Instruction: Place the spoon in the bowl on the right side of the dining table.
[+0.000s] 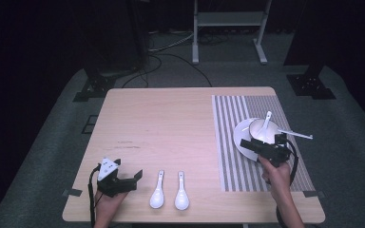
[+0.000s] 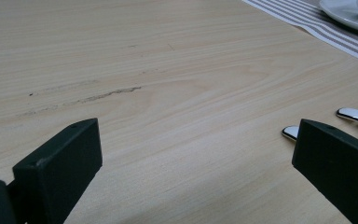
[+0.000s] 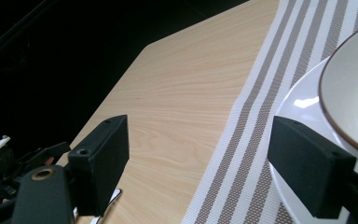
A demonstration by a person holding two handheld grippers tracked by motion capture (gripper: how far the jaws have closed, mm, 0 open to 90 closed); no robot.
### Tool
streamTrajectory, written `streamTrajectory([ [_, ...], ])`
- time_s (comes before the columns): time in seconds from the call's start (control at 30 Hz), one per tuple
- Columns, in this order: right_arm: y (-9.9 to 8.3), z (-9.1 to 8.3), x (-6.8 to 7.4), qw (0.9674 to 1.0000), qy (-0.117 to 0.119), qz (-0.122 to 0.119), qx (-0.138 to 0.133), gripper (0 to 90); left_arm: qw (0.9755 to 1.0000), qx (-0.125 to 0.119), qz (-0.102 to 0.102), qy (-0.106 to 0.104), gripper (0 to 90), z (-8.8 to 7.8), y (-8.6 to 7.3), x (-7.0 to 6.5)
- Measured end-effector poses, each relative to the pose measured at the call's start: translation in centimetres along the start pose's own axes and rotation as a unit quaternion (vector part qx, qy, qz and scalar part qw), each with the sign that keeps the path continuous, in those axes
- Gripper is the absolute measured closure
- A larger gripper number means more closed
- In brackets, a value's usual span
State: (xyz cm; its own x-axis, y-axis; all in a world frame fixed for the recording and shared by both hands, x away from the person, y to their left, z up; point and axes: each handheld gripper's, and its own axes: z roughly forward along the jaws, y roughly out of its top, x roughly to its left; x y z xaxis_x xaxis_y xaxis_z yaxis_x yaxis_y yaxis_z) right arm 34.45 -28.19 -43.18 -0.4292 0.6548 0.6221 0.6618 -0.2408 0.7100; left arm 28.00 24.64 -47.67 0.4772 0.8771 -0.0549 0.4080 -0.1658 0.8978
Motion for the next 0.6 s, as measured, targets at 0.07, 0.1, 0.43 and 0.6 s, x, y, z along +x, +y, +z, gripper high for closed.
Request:
streamTrajectory([
  [0.07,-0.3,0.0,0.3,1.0,0.005,-0.002,0.002,19.6,1.0,0.0,0.0,0.0,0.1,0.0,0.0,0.0],
  [0.1,-0.3,0.0,0.3,1.0,0.005,-0.002,0.002,19.6,1.0,0.0,0.0,0.0,0.1,0.0,0.0,0.0],
  [0.43,-1.5,0.4,1.4,0.9996,0.023,-0.011,0.013,19.5,1.0,0.0,0.0,0.0,0.1,0.0,0.0,0.0],
  [0.6,-2.1,0.6,1.7,0.9993,0.027,-0.016,0.02,19.6,1.0,0.001,0.0,0.0,0.1,0.0,0.0,0.0],
])
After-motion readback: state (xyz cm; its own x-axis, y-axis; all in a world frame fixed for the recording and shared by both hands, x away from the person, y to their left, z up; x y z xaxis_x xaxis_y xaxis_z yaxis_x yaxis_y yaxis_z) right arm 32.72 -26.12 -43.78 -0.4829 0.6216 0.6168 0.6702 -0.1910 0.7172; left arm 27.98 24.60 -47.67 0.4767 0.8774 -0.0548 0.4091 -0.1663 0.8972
